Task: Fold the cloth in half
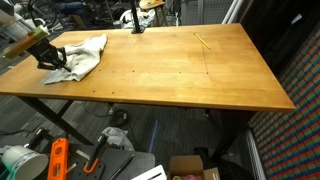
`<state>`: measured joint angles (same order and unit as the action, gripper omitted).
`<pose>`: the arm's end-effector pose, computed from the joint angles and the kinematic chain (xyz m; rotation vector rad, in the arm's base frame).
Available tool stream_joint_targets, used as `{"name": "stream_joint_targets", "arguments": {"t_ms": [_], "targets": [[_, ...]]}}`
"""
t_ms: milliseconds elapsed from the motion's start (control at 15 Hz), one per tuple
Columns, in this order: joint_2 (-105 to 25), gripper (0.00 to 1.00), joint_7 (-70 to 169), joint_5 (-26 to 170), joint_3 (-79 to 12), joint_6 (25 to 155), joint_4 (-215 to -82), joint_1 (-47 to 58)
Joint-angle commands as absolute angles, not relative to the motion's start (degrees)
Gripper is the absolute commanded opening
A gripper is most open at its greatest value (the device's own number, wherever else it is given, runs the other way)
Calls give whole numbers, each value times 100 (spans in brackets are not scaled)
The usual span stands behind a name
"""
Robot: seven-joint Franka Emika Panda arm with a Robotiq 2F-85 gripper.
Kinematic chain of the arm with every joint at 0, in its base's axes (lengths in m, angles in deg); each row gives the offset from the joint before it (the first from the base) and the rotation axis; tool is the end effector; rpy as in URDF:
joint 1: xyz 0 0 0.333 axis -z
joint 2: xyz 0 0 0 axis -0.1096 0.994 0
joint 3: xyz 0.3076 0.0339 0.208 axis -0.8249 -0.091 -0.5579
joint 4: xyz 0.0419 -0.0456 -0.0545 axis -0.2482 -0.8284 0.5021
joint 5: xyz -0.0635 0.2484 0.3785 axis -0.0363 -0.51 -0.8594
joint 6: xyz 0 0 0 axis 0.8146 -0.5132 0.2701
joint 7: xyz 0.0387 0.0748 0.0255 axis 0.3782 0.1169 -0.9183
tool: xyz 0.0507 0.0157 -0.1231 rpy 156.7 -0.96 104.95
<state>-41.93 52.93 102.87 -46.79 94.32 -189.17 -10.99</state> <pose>0.5003 0.2419 0.1996 2.5829 1.0846 -0.0409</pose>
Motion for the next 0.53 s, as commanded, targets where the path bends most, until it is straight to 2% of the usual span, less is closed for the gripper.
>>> {"name": "stream_joint_targets", "arguments": {"t_ms": [0,467], "targets": [[-4323,1,5234,10187,-4676,9666,-19254,-1000],[-4448,1,5221,10090,-4675,9808,-19469,-941]]}}
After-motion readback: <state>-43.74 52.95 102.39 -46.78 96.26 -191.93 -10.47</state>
